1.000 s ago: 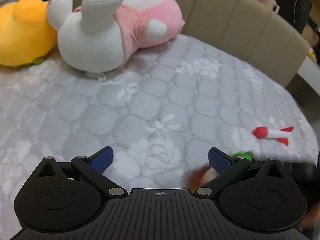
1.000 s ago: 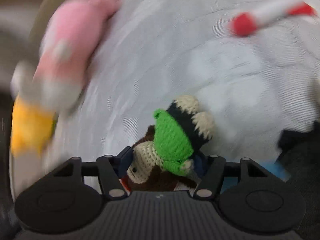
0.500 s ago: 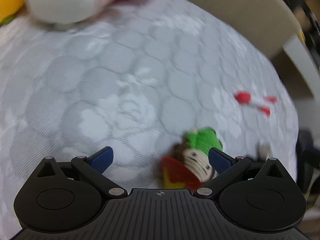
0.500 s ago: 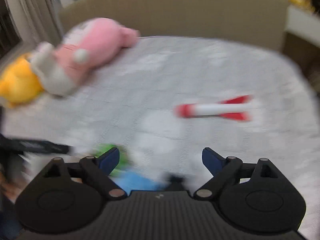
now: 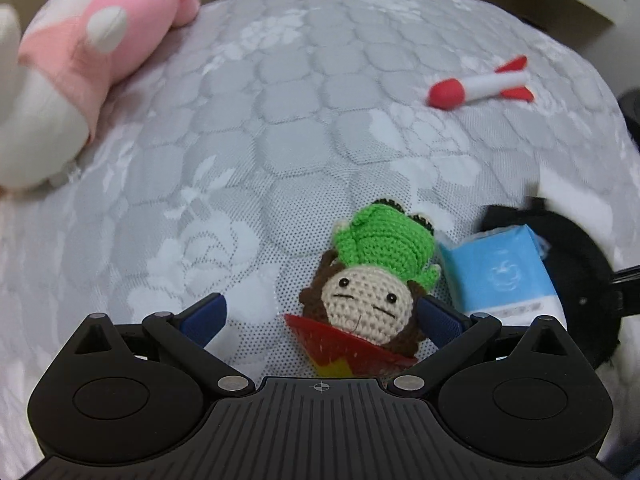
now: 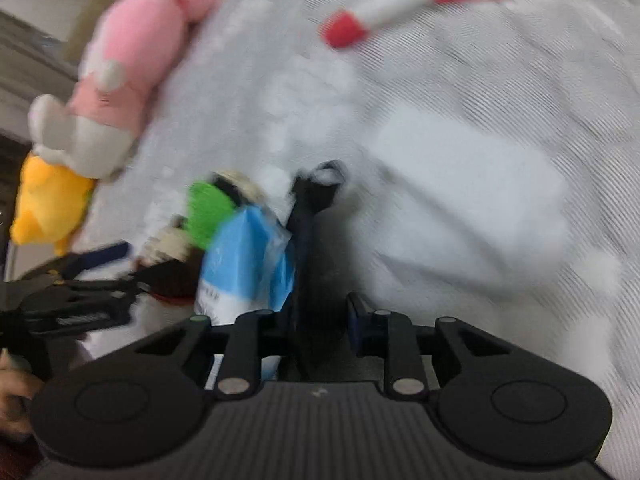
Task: Clean container
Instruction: 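Lay the white wipe on the bed and open the right gripper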
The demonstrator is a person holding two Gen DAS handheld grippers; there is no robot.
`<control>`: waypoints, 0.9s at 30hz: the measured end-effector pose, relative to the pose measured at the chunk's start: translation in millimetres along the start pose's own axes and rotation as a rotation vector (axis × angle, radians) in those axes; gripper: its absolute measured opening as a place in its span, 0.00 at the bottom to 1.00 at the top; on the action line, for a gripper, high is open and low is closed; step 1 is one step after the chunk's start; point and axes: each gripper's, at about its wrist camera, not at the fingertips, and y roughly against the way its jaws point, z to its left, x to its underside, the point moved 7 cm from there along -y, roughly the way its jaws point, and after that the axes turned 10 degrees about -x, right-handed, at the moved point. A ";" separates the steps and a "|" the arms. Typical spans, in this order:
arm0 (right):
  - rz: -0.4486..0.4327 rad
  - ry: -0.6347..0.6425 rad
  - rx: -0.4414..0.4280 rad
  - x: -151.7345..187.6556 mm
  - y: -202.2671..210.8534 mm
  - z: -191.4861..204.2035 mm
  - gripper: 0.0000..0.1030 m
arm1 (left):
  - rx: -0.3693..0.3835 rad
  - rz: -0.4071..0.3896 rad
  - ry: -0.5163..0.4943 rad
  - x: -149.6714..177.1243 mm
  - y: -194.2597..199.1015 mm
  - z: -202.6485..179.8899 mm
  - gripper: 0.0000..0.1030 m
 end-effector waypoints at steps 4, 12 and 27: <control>-0.050 0.181 0.122 -9.4 6.5 10.2 0.50 | 0.030 0.033 0.048 4.2 -4.2 5.5 1.00; -0.292 0.347 0.422 -39.1 73.8 -21.0 0.77 | 0.029 0.013 0.016 0.4 -2.2 -0.3 1.00; -0.157 0.072 0.257 -8.4 43.7 -32.5 0.19 | 0.078 -0.111 -0.032 1.2 48.3 -30.0 1.00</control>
